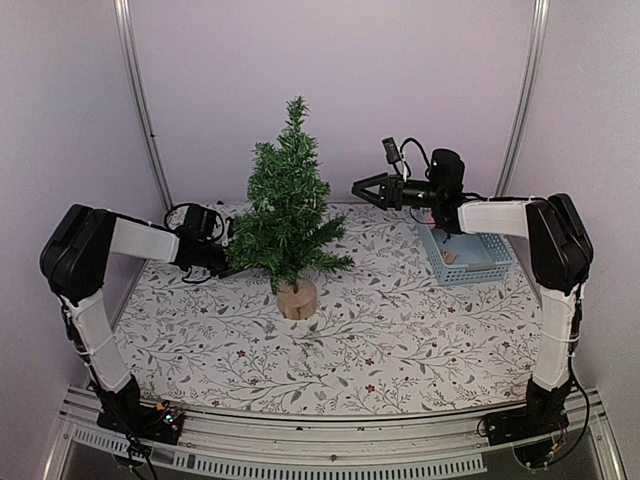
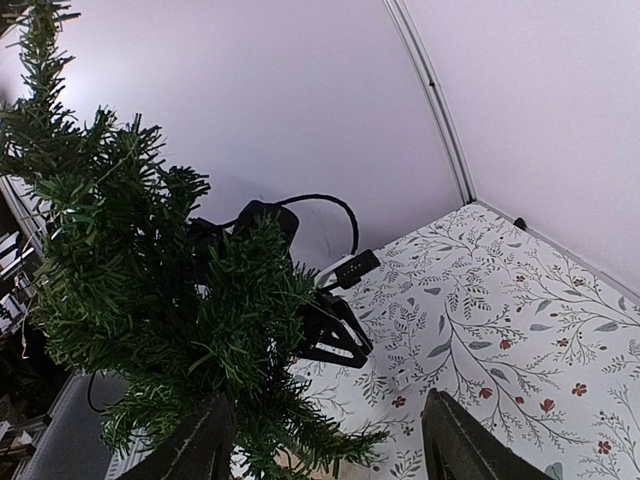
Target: Decorate the small christmas tree
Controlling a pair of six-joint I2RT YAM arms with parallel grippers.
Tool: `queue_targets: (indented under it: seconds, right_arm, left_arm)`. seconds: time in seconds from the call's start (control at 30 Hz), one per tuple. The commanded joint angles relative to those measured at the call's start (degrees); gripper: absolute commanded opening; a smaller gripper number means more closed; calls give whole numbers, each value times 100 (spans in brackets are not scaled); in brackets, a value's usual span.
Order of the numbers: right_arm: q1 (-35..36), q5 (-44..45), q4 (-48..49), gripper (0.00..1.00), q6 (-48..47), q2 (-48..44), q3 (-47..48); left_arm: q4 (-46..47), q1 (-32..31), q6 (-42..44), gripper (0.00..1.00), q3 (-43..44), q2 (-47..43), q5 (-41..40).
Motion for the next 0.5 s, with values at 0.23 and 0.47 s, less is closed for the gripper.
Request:
queue_targets:
  seconds: [0.23, 0.47]
  right_arm:
    - [-27, 27, -72, 68, -103, -79, -56]
    - [-30, 27, -70, 68, -103, -58, -40]
  left_arm:
    - [99, -116, -36, 59, 637, 622, -112]
    - [-202, -232, 25, 57, 1187, 1004, -120]
